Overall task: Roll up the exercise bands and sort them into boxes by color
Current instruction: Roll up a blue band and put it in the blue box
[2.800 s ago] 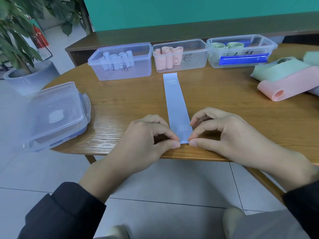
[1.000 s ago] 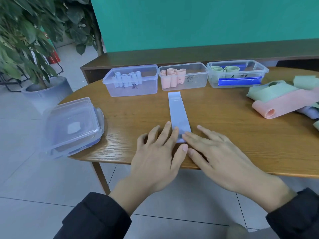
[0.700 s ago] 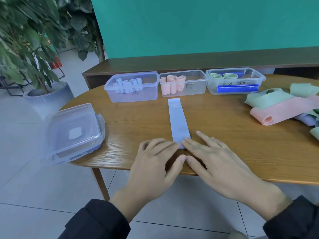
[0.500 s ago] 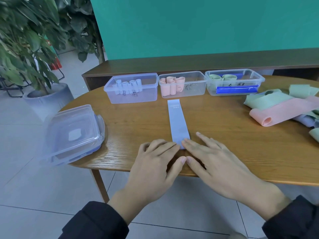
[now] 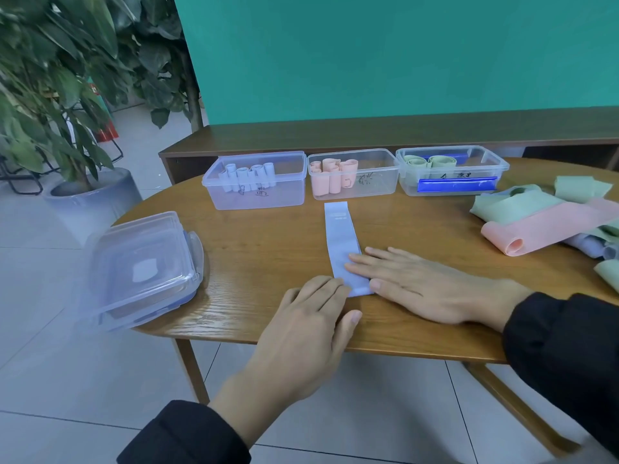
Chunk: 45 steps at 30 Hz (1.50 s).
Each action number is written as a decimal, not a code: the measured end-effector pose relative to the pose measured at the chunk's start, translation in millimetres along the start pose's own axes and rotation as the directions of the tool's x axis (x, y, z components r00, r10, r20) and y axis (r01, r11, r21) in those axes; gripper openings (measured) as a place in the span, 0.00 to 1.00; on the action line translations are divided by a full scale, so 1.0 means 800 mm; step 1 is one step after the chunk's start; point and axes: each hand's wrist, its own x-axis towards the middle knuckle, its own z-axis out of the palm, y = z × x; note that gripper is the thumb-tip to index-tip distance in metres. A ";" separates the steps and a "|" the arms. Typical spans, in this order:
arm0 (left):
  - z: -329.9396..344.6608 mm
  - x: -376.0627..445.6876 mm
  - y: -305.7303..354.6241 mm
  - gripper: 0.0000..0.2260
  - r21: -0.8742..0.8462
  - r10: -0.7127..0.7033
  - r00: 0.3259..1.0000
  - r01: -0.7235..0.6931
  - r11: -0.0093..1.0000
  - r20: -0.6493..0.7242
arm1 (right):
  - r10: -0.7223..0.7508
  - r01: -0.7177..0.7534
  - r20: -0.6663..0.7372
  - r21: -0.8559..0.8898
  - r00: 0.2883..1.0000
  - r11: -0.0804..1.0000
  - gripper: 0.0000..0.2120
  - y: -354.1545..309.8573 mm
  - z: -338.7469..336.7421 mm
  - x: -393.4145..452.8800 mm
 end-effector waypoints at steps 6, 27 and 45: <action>-0.005 0.011 -0.001 0.32 -0.019 -0.057 0.990 0.060 0.998 0.128 | 0.019 -0.017 -0.060 0.025 0.998 1.000 0.30 0.019 -0.005 0.022; -0.011 0.017 -0.008 0.32 -0.028 -0.012 0.972 0.019 0.999 0.235 | 0.054 -0.046 -0.175 0.049 0.983 0.998 0.32 0.034 -0.008 0.058; -0.022 0.031 -0.017 0.32 -0.078 -0.035 0.955 0.060 0.995 0.293 | 0.160 -0.143 -0.256 0.082 0.953 0.986 0.34 0.077 -0.031 0.133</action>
